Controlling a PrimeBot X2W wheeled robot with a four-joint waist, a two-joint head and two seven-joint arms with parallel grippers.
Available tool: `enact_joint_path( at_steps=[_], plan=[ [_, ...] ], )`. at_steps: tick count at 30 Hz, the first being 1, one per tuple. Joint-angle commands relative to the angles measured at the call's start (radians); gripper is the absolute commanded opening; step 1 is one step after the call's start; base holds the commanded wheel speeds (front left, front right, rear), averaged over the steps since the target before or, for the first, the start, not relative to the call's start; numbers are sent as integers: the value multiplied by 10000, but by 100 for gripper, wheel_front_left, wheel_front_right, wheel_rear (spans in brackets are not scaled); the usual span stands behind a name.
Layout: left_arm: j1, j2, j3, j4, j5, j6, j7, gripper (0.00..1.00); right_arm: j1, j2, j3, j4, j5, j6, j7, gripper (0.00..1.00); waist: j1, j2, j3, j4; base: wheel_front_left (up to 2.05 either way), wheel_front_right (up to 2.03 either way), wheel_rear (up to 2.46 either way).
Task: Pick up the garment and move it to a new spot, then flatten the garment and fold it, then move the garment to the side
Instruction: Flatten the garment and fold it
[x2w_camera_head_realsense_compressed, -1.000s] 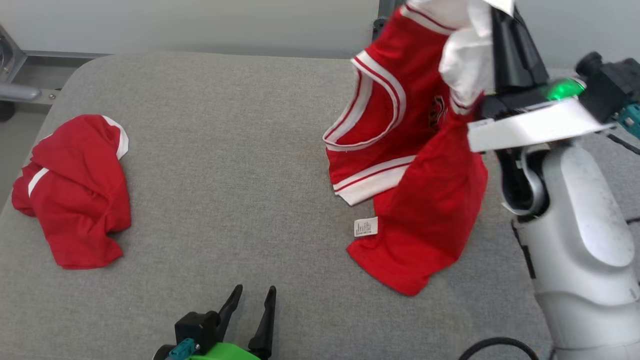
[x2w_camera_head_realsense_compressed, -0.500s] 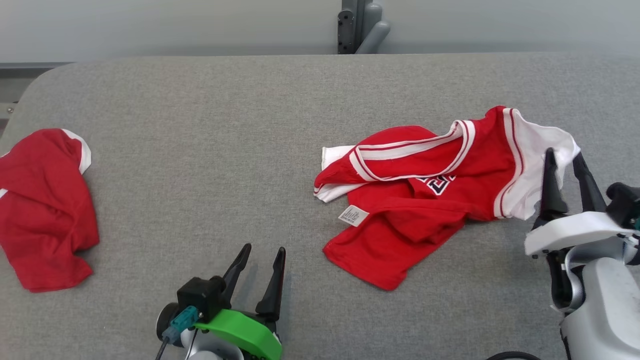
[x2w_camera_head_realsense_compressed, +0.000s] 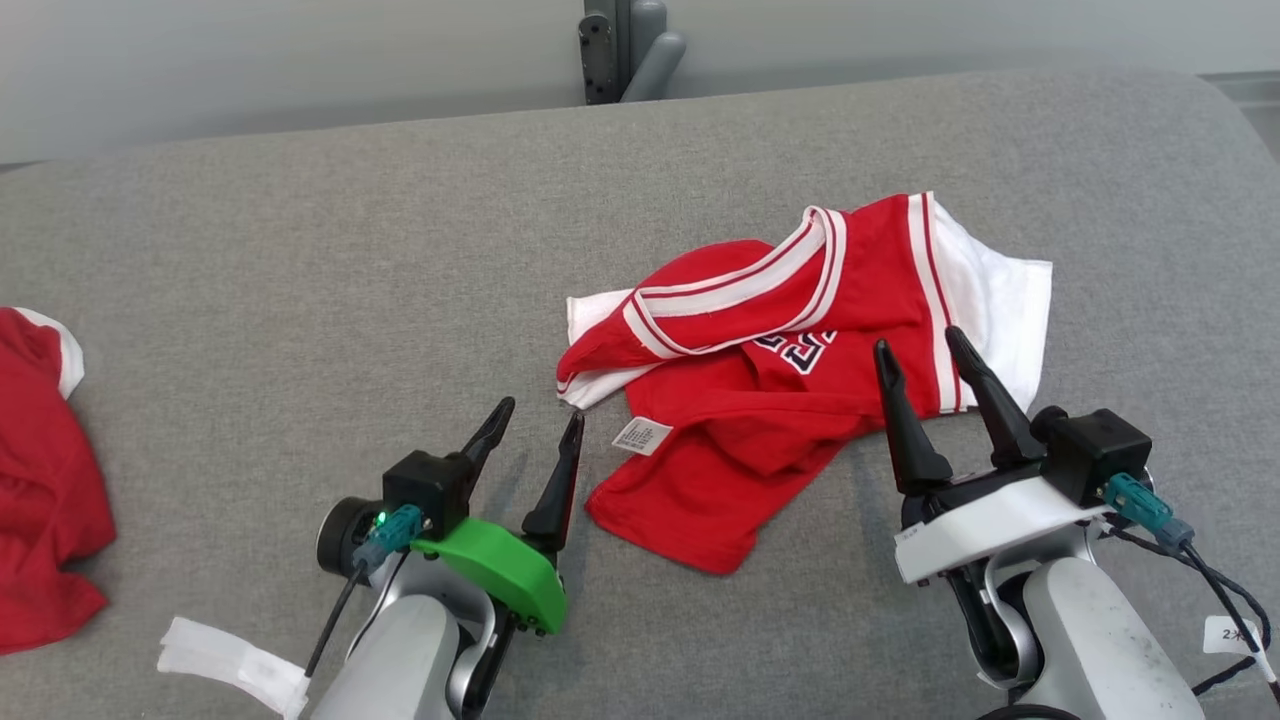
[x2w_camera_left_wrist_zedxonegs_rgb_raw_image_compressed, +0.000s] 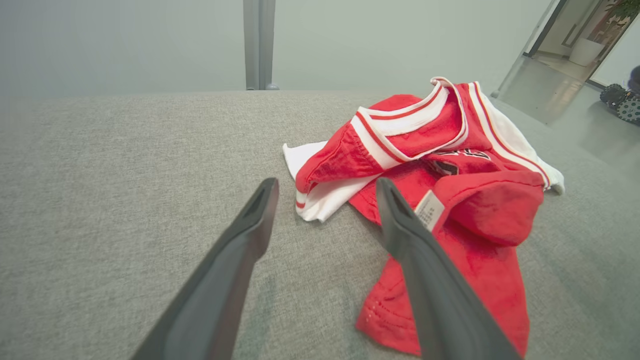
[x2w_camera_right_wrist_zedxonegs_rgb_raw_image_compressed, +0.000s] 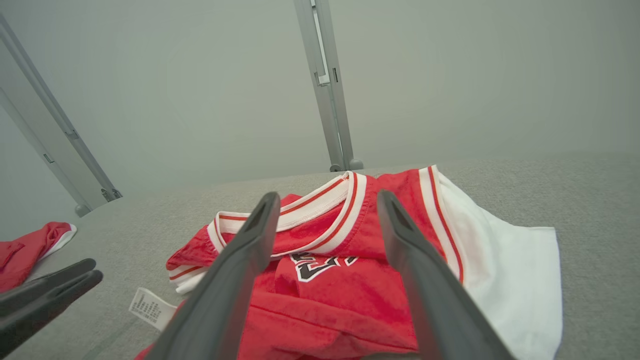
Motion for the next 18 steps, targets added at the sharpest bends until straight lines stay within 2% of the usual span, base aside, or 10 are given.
enact_joint_path(
  at_steps=[1, 7, 13, 18],
  plan=[
    [-327, 35, -43, 196, 72, -15, -4, 100, -69, 7, 102, -135, 74, -3, -29, 100, 0, -1, 524, -451, 0, 0, 0],
    [-310, 39, -661, 449, -526, -117, -6, 100, -130, 23, 132, -91, 187, -3, -28, 100, 0, -1, 810, -843, 0, 0, 0],
    [179, 48, -1508, 189, -950, -112, -6, 100, -29, 21, -115, -15, 229, -2, -28, 100, 0, -1, 769, -834, 0, 0, 0],
    [104, 89, -1315, 437, -739, -113, -4, 100, -112, 57, -29, 17, 170, -3, -29, 100, 0, -1, 807, -735, 0, 0, 0]
  ],
)
